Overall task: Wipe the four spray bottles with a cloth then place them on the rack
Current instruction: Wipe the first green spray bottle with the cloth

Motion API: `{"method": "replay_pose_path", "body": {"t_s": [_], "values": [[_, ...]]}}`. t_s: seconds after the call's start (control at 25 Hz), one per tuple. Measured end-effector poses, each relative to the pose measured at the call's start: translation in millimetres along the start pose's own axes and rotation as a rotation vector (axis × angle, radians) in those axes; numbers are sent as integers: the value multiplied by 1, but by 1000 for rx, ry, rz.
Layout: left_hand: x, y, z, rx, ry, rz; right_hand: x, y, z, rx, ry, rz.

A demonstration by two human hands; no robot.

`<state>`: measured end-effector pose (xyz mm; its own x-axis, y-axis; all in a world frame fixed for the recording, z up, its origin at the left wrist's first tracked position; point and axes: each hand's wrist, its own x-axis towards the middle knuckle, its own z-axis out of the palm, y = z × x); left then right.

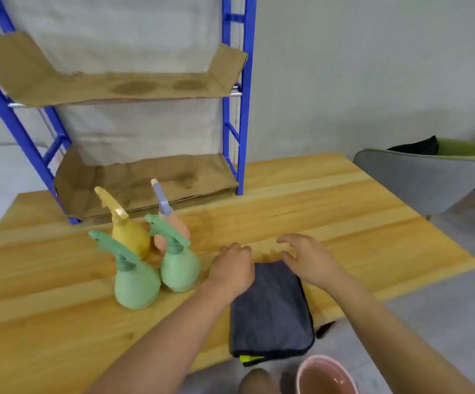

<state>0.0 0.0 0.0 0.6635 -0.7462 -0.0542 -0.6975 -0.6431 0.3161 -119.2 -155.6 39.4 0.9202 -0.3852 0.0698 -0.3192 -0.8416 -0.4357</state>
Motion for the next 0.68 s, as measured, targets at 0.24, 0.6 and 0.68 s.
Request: {"method": "replay_pose_path", "body": {"t_s": [0.24, 0.6, 0.68], "values": [[-23, 2, -3, 51, 9, -59, -10, 2, 28, -133, -216, 104], [-75, 10, -30, -470, 186, -147, -51, -15, -4, 272, -72, 223], [-86, 15, -46, -553, 242, -146, -63, -28, -16, 366, 33, 213]]}}
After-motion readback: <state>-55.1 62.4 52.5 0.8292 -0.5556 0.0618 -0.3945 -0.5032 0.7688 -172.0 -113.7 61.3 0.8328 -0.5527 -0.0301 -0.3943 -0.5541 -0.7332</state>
